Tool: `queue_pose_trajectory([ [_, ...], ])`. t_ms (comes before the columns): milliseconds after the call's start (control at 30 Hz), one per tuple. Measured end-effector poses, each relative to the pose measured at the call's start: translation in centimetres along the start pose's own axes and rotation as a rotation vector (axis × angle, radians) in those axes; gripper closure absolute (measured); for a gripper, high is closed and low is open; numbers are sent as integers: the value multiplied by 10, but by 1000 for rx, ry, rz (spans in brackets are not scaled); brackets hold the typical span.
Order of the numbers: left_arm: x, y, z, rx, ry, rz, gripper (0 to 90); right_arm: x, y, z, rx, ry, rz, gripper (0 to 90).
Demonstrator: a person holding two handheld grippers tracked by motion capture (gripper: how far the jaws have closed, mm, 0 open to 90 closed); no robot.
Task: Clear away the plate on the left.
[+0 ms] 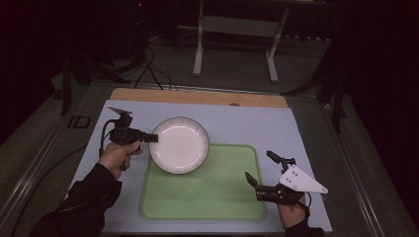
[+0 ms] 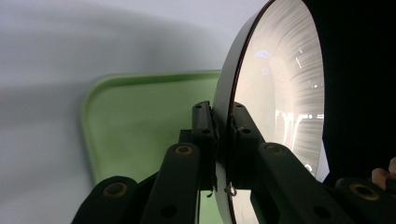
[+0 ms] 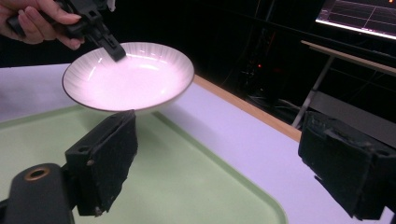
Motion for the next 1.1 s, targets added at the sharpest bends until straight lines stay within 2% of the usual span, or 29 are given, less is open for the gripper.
queue_pose_trajectory([
  [167, 12, 5, -10, 11, 19, 29, 839, 0, 0, 0, 0, -1, -2, 116],
  [300, 21, 9, -15, 24, 19, 54, 838, -1, -1, 0, 5, -5, -11, 116],
  [733, 47, 30, -20, 12, 21, 108, 835, -1, -2, 1, -6, 0, -6, 116],
  [1100, 63, 46, -22, -7, 22, 124, 834, 0, -2, 1, -6, -3, -3, 116],
])
Point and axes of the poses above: each handheld gripper's, and its own axes: x roughly forward along the jaws, y roughly out of its underside, z roughly to its left, the point moved 2 cm from there along x, roughly forward along the jaws, and after that the axes turned 6 degrees about -z, right-handed, at the moved point
